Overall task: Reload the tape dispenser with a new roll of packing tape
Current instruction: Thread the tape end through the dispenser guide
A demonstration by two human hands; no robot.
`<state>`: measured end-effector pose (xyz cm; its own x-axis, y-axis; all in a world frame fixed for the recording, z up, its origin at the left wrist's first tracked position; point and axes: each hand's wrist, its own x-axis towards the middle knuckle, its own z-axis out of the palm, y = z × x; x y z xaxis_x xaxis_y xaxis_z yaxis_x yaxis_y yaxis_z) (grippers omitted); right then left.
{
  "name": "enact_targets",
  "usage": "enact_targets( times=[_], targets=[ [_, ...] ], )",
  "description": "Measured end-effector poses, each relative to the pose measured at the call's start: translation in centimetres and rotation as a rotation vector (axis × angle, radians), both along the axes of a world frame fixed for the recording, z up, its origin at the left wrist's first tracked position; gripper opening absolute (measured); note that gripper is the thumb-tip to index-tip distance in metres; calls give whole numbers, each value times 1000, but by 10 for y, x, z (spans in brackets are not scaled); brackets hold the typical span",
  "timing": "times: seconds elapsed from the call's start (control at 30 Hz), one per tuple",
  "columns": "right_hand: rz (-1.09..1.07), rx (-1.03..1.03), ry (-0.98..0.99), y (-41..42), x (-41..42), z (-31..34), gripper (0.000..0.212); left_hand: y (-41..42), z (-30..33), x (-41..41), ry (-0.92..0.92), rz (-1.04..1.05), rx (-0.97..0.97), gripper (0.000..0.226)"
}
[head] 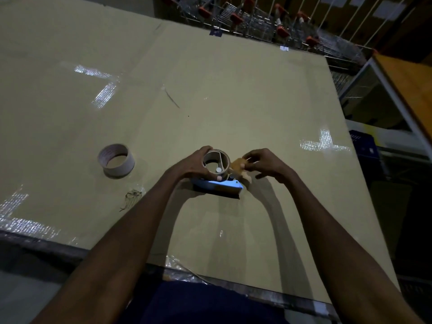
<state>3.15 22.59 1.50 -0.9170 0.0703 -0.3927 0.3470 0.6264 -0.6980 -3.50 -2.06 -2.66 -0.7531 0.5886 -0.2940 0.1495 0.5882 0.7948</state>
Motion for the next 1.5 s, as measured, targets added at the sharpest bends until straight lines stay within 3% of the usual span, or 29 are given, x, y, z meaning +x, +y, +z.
enact_targets(
  times=[0.1,0.23,0.37,0.53,0.73,0.9,1.07,1.27,1.5],
  targets=[
    [-155,-82,96,2,1,2,30,-1,-3,-5,-6,-13,-23,106],
    [-272,-25,220,-4,0,-2,23,6,1,-7,101,-66,-30,113],
    [-186,74,247,-18,0,-9,30,15,9,-8,156,-164,-73,102],
    [-52,233,271,-39,3,-16,49,15,12,-4,284,-126,-67,92],
    [-226,347,371,-58,16,-30,44,11,10,0,424,-50,-58,92],
    [-263,288,322,-62,22,-28,54,15,10,2,449,5,-146,94],
    [-218,237,312,-62,27,-31,37,19,11,5,482,74,-262,92],
    [-199,320,362,-53,23,-30,33,24,16,10,472,174,-429,97],
    [-121,431,412,-54,14,-36,30,22,19,9,444,112,-418,86]
  ],
)
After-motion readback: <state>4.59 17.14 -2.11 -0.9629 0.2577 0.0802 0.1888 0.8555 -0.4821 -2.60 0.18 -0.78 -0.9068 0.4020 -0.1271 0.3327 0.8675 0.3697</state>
